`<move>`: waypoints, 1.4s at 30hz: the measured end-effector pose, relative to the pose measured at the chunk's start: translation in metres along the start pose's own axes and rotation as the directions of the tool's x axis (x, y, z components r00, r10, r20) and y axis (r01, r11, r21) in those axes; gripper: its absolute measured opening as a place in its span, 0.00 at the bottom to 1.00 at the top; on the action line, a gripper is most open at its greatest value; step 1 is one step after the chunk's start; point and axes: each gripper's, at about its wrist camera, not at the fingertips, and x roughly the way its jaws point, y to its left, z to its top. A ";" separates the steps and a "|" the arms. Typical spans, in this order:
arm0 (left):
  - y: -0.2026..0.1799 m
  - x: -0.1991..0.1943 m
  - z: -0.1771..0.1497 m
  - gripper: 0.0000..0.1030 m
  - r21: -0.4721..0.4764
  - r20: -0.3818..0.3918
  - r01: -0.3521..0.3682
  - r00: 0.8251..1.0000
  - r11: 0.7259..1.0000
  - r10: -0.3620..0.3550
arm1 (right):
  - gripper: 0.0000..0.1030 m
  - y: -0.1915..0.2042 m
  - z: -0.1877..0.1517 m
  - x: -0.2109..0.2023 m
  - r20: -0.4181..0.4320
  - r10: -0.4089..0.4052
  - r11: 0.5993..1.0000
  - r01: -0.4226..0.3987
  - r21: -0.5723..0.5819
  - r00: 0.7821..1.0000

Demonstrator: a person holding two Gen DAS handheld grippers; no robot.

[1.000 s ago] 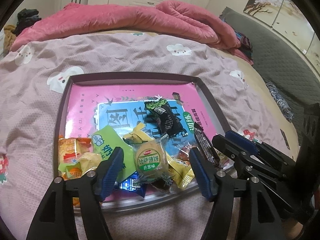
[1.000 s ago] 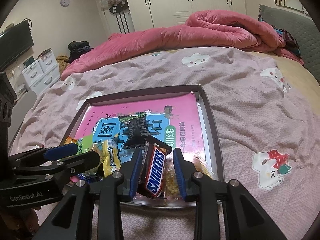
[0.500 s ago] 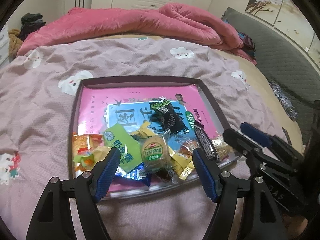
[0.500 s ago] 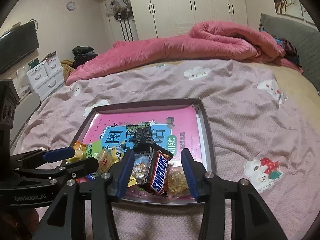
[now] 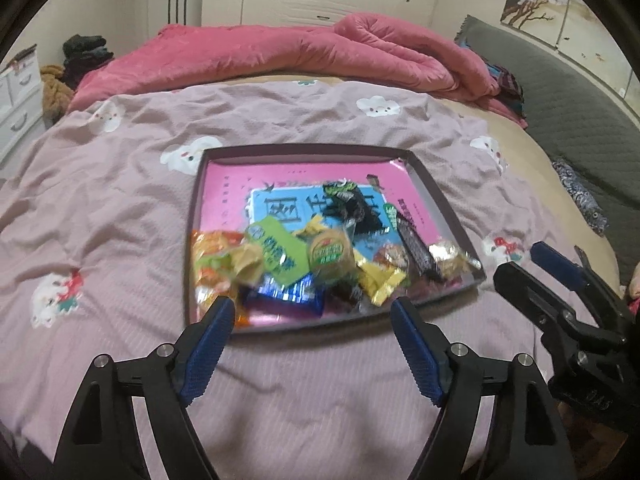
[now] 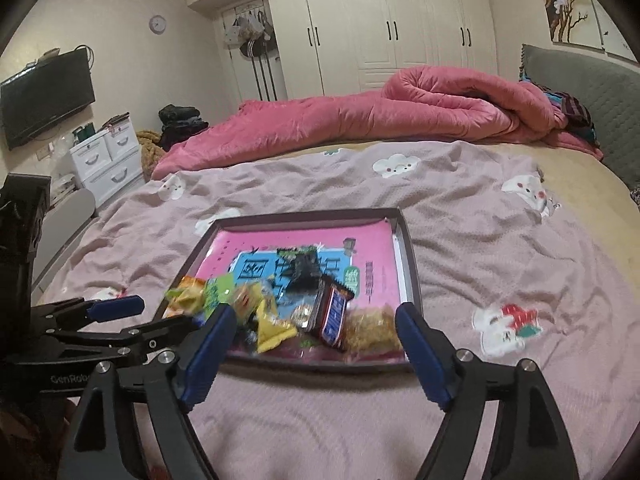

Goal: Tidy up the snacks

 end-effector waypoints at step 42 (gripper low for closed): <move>0.003 -0.028 -0.056 0.79 -0.017 -0.036 -0.045 0.998 0.999 0.045 | 0.93 0.008 -0.053 -0.027 -0.084 -0.043 0.999 0.041 -0.020 0.996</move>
